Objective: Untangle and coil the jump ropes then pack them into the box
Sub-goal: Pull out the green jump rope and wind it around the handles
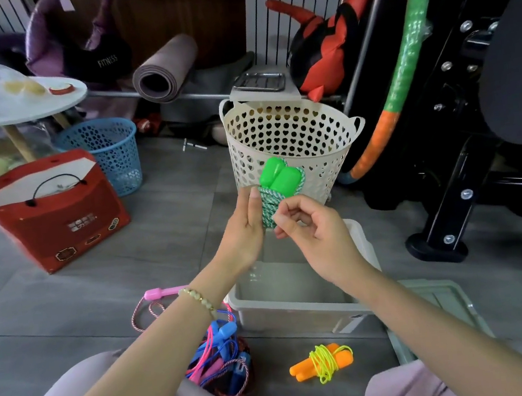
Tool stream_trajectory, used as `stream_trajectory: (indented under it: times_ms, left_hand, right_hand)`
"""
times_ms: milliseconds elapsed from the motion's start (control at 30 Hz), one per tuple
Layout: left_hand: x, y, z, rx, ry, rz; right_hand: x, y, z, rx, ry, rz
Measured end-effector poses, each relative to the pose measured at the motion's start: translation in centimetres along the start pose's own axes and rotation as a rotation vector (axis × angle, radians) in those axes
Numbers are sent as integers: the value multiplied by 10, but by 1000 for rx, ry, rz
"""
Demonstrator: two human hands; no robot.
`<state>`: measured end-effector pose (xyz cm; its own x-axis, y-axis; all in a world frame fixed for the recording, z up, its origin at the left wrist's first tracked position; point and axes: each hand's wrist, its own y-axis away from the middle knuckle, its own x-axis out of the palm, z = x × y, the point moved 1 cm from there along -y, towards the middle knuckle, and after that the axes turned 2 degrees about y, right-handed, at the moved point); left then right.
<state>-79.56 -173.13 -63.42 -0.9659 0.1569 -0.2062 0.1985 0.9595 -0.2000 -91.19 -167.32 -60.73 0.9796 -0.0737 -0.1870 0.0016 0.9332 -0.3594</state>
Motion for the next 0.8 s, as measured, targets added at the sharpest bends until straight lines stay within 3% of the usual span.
stream_trajectory:
  times_ms: [167,267,367,467,567,700,800]
  left_hand:
    - [-4,-15,10,-329,336,-71]
    - [-11,-17,12,-361,388,-34]
    - [-6,-12,17,-293,317,63]
    - [7,-3,25,-226,98,187]
    - [23,12,29,-135,-79,328]
    - [45,26,39,-219,-89,501]
    - [64,34,55,-308,-39,573]
  right_hand:
    - [-12,-11,-9,150,-20,2]
    - [-34,-18,-13,219,-68,-117]
    - [-50,-20,-20,325,-129,-181]
    - [-57,-15,-30,553,-252,-20]
    - [-62,0,-38,648,-203,86]
    - [-81,36,-65,767,-148,-9]
    - [-98,73,-91,880,-271,-90]
